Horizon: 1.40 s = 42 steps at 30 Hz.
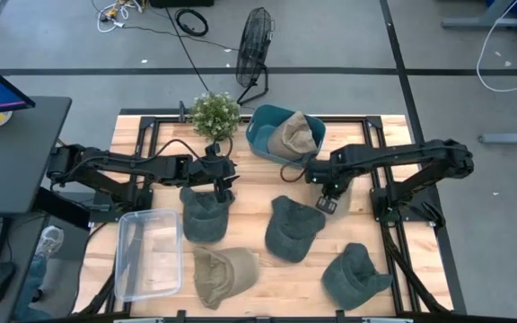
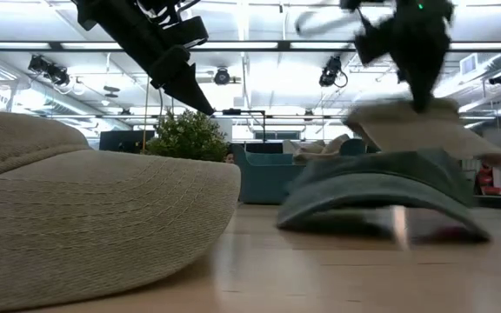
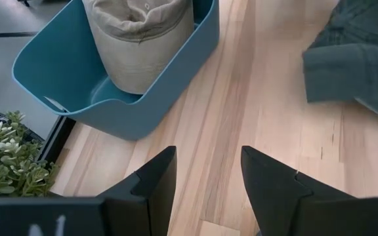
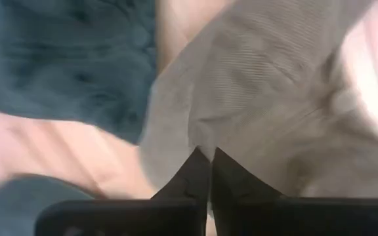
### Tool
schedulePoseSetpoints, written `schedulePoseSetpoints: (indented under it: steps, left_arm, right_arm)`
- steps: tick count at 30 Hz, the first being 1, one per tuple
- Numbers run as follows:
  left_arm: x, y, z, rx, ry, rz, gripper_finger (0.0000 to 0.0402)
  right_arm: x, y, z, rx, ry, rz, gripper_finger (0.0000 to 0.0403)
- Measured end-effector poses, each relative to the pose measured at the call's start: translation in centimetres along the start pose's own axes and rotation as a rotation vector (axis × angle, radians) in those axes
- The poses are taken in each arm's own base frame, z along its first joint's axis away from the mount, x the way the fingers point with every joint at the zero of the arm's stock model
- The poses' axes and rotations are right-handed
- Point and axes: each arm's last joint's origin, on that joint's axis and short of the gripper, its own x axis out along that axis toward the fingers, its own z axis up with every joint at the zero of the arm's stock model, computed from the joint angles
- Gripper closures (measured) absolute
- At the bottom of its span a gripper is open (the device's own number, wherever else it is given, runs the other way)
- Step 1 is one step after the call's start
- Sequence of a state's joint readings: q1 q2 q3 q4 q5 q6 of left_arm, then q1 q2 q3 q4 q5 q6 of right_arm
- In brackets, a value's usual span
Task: Pick & Place hat
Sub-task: Put the right brown cap into the blue bin
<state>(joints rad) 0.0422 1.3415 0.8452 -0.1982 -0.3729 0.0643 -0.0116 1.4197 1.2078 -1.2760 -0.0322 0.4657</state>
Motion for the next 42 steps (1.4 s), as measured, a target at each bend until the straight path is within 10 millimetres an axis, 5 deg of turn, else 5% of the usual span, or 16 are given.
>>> schedulePoseSetpoints:
  steps: [7, 14, 24, 32, 42]
  left_arm:
    - [0.0, 0.0, 0.0, 0.000, 0.000, 0.000, 0.0227]
    - [0.0, 0.0, 0.0, 0.000, 0.000, 0.000, 0.0227]
    - [0.0, 0.0, 0.0, -0.003, -0.005, 0.000, 0.0227]
    - [0.0, 0.0, 0.0, -0.003, -0.006, 0.000, 0.0227]
    - [0.0, 0.0, 0.1, -0.004, -0.006, 0.000, 0.0227]
  right_arm:
    - [-5.7, 0.7, 1.8, -0.025, -0.261, -0.021, 0.0399]
    - [-7.4, -0.4, 3.9, 0.095, -0.567, -0.231, 0.0397]
    - [-5.5, -4.7, 8.4, 0.351, -0.895, -0.259, 0.0397]
    - [-1.3, -8.6, 8.7, 0.587, -0.871, -0.155, 0.0397]
    - [1.3, -10.4, 8.2, 0.605, -0.823, -0.140, 0.0391]
